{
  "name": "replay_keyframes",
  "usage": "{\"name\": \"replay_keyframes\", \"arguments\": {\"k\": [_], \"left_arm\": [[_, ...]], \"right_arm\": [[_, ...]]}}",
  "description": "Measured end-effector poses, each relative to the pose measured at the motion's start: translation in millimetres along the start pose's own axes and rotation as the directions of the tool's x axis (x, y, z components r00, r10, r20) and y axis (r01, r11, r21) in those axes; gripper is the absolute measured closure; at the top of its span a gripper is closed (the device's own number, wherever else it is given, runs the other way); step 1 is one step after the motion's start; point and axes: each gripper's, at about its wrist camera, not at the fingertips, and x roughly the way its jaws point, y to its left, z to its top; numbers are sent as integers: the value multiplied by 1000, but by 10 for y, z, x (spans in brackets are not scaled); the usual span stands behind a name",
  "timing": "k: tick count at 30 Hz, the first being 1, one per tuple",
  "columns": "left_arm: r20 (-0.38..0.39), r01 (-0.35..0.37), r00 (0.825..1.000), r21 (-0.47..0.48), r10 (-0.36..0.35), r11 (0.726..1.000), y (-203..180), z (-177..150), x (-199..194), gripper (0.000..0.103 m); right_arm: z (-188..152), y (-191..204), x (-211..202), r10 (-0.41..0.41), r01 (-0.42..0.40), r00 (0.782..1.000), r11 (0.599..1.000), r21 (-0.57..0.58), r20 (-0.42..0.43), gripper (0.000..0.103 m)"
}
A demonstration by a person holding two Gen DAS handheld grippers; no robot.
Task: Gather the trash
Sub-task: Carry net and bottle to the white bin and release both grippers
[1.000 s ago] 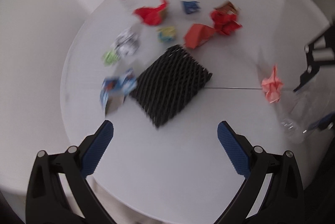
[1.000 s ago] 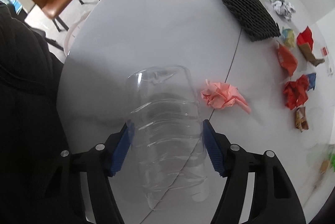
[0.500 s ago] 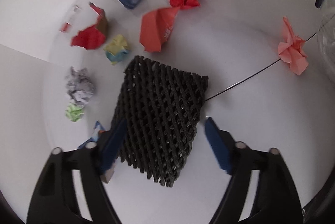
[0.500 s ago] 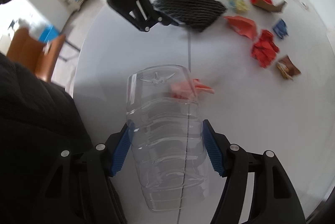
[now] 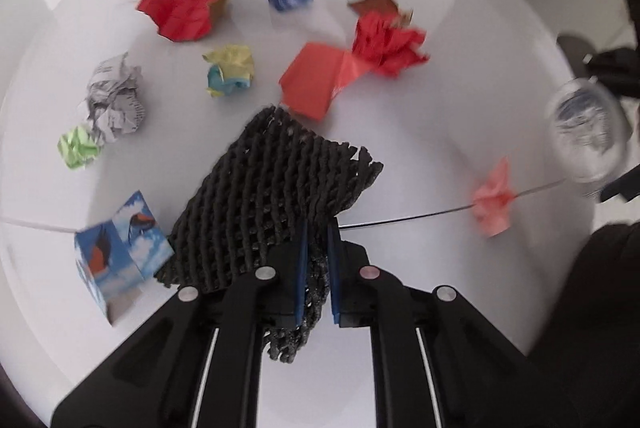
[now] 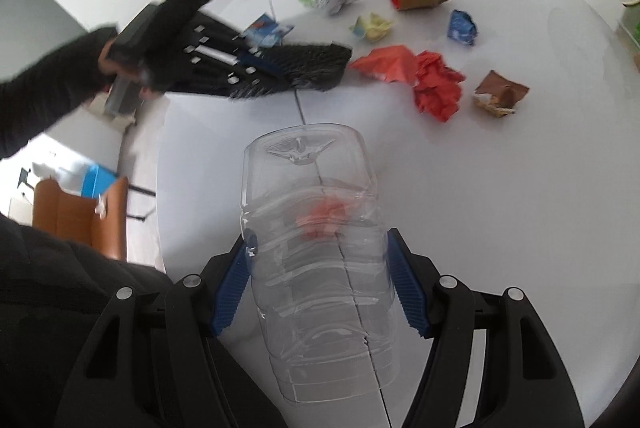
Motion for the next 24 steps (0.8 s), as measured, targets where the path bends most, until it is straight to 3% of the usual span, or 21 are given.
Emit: {"name": "replay_keyframes", "arguments": {"k": [6,13,18,24], "left_arm": [[139,37,990,-181,-12,983,-188,-168,-411,93],[229,9,969,-405,92,914,-555,-724,-940,93],[216,-44,954,-589,209,807,-829,-1464,-1339,93],[97,-138,945,-749,313,649,-1117,-2485,-1472,93]], "right_arm": [[31,-28,-76,-11,10,999,1000,21,47,37],[25,184,-163,2,1,996,999,-34,86,37],[77,650,-140,69,-56,994,987,-151,83,37],[81,1569,97,218,-205,976,922,-329,3,37]]}}
